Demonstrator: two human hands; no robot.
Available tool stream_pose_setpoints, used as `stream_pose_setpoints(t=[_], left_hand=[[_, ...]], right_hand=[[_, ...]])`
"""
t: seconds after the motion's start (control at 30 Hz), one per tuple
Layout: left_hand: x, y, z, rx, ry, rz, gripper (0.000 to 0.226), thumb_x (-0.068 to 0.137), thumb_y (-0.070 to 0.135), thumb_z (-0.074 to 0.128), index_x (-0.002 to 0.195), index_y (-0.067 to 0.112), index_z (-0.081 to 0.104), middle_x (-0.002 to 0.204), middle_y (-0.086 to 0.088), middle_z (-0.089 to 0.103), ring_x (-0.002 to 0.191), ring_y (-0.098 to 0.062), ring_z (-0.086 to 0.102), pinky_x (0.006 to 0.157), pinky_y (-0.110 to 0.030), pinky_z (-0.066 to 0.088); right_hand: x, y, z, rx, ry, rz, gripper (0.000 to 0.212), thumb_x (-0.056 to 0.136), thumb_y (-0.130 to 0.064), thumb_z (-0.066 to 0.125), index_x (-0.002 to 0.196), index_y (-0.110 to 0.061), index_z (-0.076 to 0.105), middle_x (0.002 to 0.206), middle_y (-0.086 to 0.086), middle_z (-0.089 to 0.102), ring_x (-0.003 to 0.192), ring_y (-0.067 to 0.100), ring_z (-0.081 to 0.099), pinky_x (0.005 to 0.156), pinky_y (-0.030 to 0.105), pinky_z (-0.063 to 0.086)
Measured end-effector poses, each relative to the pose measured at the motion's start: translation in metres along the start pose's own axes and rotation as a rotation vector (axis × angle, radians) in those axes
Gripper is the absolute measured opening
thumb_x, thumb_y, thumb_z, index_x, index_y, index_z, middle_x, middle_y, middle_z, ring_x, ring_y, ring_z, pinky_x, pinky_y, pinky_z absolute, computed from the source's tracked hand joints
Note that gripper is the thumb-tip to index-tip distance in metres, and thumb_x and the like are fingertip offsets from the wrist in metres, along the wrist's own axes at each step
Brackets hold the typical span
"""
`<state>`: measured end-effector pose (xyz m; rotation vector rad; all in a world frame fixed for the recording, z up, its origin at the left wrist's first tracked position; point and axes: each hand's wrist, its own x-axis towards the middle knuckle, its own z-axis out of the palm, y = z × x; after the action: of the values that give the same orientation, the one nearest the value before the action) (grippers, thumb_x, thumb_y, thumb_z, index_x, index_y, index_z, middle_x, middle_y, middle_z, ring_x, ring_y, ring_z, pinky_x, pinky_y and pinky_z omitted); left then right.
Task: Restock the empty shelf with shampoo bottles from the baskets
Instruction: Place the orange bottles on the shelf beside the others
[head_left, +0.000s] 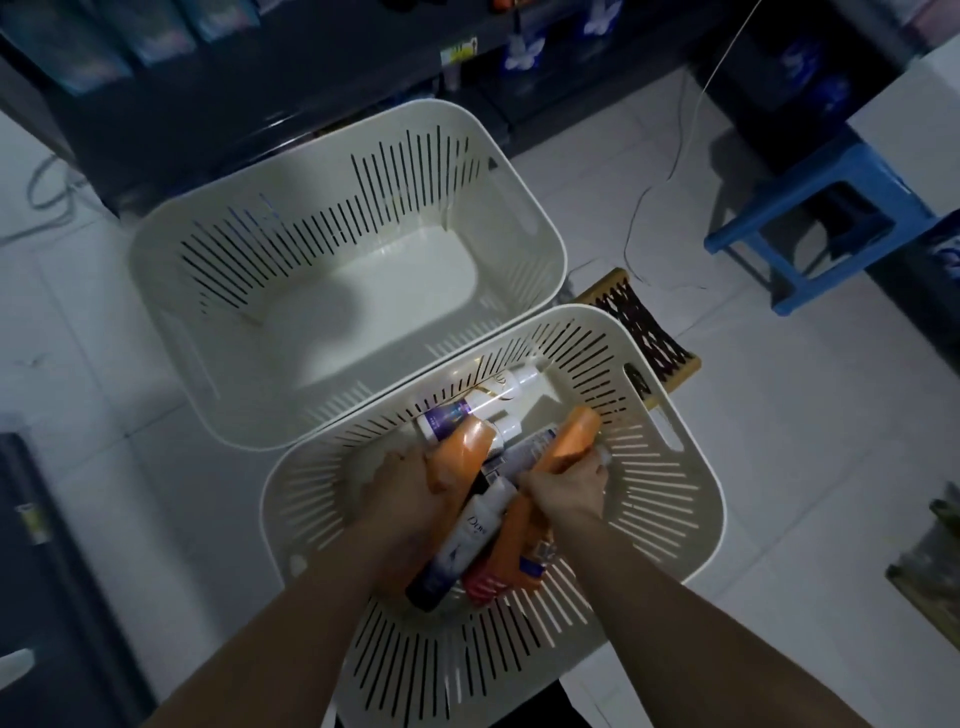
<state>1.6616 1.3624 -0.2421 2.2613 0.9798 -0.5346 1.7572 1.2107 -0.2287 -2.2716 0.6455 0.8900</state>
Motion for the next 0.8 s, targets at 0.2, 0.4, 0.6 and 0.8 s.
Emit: stream_pose_setpoints(t=[0.2, 0.4, 0.6, 0.8], left_hand=[[-0.002, -0.004, -0.003, -0.013, -0.153, 0.029, 0.042, 0.072, 0.05, 0.063, 0.105, 0.024, 0.06, 0.098, 0.003, 0.065, 0.087, -0.015, 0.062, 0.079, -0.032, 0.052], [-0.01, -0.004, 0.002, -0.162, -0.209, 0.04, 0.055, 0.071, 0.049, 0.058, 0.124, 0.034, 0.056, 0.107, 0.006, 0.066, 0.095, -0.014, 0.063, 0.087, -0.038, 0.054], [-0.018, -0.004, 0.002, -0.258, -0.172, -0.013, 0.038, 0.082, 0.04, 0.064, 0.116, 0.024, 0.062, 0.108, 0.003, 0.066, 0.099, -0.017, 0.063, 0.088, -0.034, 0.05], [-0.032, -0.005, -0.023, -0.321, -0.152, 0.037, 0.04, 0.084, 0.033, 0.071, 0.119, 0.019, 0.058, 0.103, 0.006, 0.06, 0.097, -0.016, 0.059, 0.078, -0.026, 0.042]], right_hand=[[0.004, -0.004, 0.002, -0.008, -0.016, 0.048, 0.101, 0.06, -0.027, 0.082, 0.145, -0.014, 0.029, 0.139, 0.014, 0.044, 0.126, 0.039, 0.047, 0.105, 0.051, 0.043], [0.005, -0.009, 0.018, -0.207, -0.075, -0.028, 0.089, 0.065, -0.051, 0.077, 0.135, -0.015, 0.037, 0.13, 0.012, 0.049, 0.125, 0.036, 0.047, 0.101, 0.049, 0.045], [0.006, -0.011, 0.007, 0.045, -0.188, -0.08, 0.046, 0.065, -0.017, 0.081, 0.105, -0.017, 0.057, 0.099, 0.006, 0.065, 0.097, 0.027, 0.064, 0.087, 0.044, 0.056], [-0.019, -0.015, -0.013, 0.361, -0.434, -0.102, 0.035, 0.075, 0.002, 0.071, 0.108, -0.007, 0.064, 0.097, 0.018, 0.071, 0.086, 0.03, 0.07, 0.072, 0.039, 0.058]])
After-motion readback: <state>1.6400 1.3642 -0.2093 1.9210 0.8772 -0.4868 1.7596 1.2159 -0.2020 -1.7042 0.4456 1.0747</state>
